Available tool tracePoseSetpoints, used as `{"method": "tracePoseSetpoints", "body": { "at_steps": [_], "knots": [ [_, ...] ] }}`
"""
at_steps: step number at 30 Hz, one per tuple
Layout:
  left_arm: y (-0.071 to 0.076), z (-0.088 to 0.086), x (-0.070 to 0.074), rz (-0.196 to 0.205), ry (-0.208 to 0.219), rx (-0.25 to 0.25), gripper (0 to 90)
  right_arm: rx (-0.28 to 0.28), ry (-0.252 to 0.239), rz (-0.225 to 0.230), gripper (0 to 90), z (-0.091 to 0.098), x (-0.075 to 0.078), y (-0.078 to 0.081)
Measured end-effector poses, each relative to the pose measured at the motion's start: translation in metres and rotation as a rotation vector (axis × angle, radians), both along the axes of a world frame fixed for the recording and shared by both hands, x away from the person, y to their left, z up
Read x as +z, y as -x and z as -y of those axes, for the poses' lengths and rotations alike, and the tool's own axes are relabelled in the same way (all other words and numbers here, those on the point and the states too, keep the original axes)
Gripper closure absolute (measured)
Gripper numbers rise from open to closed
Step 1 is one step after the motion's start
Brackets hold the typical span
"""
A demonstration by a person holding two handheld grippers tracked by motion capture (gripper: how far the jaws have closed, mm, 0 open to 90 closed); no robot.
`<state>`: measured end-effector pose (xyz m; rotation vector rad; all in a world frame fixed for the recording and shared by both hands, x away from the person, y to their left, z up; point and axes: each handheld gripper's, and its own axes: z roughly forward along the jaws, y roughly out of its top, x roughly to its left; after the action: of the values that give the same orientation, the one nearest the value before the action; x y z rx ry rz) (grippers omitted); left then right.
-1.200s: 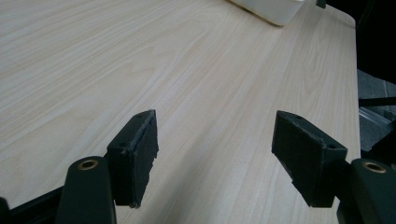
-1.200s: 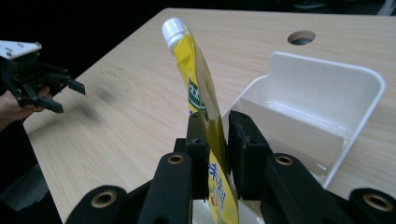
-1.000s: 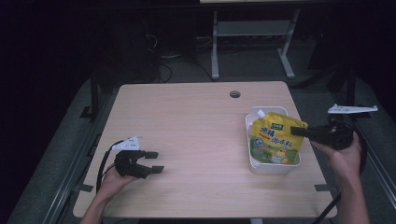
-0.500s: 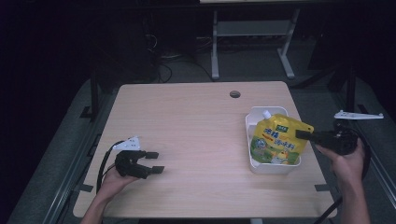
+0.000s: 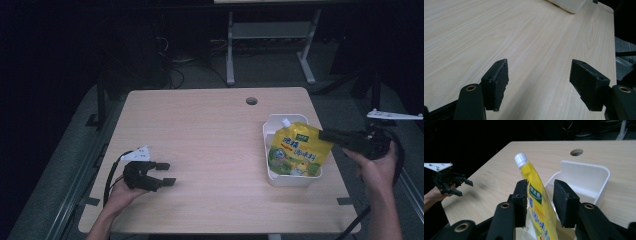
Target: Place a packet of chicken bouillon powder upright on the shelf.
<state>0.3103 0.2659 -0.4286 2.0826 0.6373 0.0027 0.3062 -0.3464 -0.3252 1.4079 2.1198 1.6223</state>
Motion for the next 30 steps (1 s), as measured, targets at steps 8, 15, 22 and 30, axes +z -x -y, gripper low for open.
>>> {"method": "tracePoseSetpoints", "body": {
  "at_steps": [8, 15, 22, 30],
  "knots": [
    [0.000, 0.000, 0.000, 0.001, -0.001, -0.003, 30.8, 0.033, 0.026, 0.054, 61.1, -0.018, 0.027, -0.005],
    [0.000, 0.000, 0.001, 0.002, 0.002, -0.003, 30.8, 0.104, 0.061, 0.070, 59.3, -0.048, 0.035, -0.009],
    [0.000, -0.001, 0.001, 0.004, 0.006, -0.002, 30.8, 0.168, 0.089, 0.067, 56.3, -0.077, 0.032, -0.011],
    [0.001, -0.001, 0.001, 0.003, 0.008, -0.003, 30.8, 0.232, 0.113, 0.058, 51.9, -0.106, 0.027, -0.011]
  ]
}}
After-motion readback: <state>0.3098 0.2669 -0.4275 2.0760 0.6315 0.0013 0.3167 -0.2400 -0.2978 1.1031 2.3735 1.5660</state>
